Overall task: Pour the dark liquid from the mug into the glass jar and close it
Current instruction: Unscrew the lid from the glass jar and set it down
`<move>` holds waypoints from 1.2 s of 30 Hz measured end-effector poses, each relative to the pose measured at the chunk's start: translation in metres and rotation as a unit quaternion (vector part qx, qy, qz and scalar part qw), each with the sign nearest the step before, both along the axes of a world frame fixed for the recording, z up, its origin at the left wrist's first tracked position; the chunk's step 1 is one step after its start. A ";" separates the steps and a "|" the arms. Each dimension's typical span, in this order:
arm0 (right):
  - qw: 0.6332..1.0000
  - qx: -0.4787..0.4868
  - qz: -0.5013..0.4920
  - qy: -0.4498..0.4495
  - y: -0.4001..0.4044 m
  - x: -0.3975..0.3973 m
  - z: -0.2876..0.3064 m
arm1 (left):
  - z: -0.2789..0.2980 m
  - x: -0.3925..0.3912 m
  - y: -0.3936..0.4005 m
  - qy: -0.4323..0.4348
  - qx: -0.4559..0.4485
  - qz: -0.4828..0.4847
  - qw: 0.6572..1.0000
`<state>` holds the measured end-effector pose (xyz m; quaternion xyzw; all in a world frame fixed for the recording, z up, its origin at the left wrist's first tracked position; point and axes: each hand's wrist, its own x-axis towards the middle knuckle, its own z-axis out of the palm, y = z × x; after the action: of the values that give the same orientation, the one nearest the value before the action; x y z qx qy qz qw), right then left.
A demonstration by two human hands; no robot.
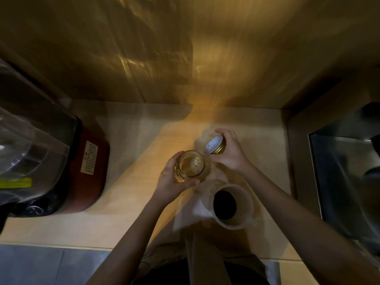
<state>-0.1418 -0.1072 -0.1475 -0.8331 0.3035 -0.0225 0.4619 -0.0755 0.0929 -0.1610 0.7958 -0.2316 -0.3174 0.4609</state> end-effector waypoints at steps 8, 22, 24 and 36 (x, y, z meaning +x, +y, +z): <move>0.987 -0.120 0.067 0.078 -0.001 -0.004 -0.036 | 0.000 0.002 0.000 0.008 -0.004 -0.012 1.000; 0.974 -0.159 0.103 0.126 -0.004 -0.006 -0.029 | -0.001 0.003 0.001 0.019 -0.010 -0.028 0.999; 0.985 -0.122 0.078 0.095 -0.005 -0.008 -0.021 | -0.001 0.003 0.001 0.021 -0.010 -0.031 0.999; 0.961 0.096 -0.243 -0.085 0.035 -0.087 0.034 | 0.004 -0.002 0.001 0.026 -0.031 -0.045 0.998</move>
<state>-0.2284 -0.0719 -0.1138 -0.6810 0.4572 -0.1760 0.5443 -0.0771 0.0937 -0.1569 0.7618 -0.2647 -0.3507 0.4761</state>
